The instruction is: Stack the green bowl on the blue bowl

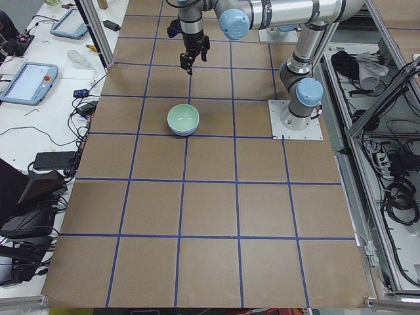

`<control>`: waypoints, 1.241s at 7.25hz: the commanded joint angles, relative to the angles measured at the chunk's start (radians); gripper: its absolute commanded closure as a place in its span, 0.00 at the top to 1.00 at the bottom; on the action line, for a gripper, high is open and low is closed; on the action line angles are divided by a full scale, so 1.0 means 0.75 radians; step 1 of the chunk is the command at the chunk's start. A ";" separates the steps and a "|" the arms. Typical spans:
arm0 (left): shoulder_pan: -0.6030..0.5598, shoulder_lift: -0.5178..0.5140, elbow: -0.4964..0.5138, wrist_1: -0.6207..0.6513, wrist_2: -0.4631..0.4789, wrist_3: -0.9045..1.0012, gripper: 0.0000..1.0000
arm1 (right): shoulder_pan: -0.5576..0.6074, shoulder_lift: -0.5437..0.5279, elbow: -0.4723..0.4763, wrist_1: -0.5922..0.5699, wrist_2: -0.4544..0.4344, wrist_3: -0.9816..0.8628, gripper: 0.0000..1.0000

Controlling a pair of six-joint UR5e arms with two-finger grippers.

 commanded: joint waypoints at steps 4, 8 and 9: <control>-0.292 -0.024 0.008 0.086 -0.017 -0.936 1.00 | 0.000 -0.002 0.000 0.000 0.001 0.001 1.00; -0.326 -0.034 0.013 0.154 -0.011 -1.016 1.00 | 0.000 -0.002 0.000 0.000 -0.001 0.001 1.00; -0.324 -0.034 0.013 0.154 -0.015 -1.016 1.00 | 0.000 0.000 0.000 0.000 0.001 -0.001 1.00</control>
